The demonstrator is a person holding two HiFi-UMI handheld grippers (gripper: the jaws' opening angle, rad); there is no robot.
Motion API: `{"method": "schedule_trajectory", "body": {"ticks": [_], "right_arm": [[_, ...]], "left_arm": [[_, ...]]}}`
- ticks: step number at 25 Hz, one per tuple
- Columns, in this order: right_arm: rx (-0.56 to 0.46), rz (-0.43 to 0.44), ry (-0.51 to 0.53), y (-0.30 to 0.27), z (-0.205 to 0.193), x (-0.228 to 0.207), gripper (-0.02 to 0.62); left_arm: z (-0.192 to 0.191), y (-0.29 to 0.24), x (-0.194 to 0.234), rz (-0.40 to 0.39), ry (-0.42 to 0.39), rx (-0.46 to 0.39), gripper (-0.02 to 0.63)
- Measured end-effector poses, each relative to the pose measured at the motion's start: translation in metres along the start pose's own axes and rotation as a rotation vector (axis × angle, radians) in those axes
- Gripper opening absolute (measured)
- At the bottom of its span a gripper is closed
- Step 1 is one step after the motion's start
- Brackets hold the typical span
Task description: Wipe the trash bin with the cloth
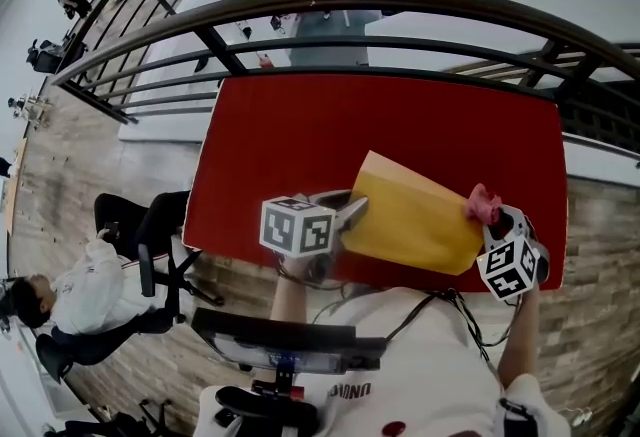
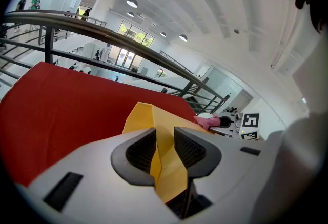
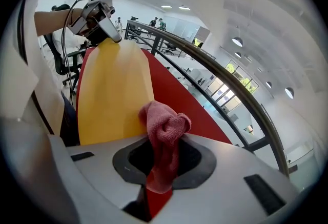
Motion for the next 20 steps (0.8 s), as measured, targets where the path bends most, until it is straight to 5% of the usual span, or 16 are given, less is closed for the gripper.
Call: {"method": "schedule_trajectory", "body": {"ticks": [7, 14, 20], "right_arm": [[-0.105, -0.048, 0.010, 0.011, 0.042, -0.012, 0.061], [-0.220, -0.064, 0.074, 0.007, 0.100, -0.011, 0.061], [-0.254, -0.089, 0.085, 0.006, 0.119, -0.021, 0.061]], "left_arm": [[0.000, 0.000, -0.001, -0.003, -0.014, -0.018, 0.113], [0.008, -0.005, -0.004, -0.108, 0.056, -0.177, 0.080], [0.018, -0.011, -0.007, -0.094, 0.026, -0.259, 0.078]]}}
Point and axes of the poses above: the fingertips, and each gripper's own axes: y backward along the fingers, x to its left, z out of its top, the point moved 4 cm from there along y, backward along the fingers, and after that the axes turned 3 degrees about x, right-handed, at the moved point
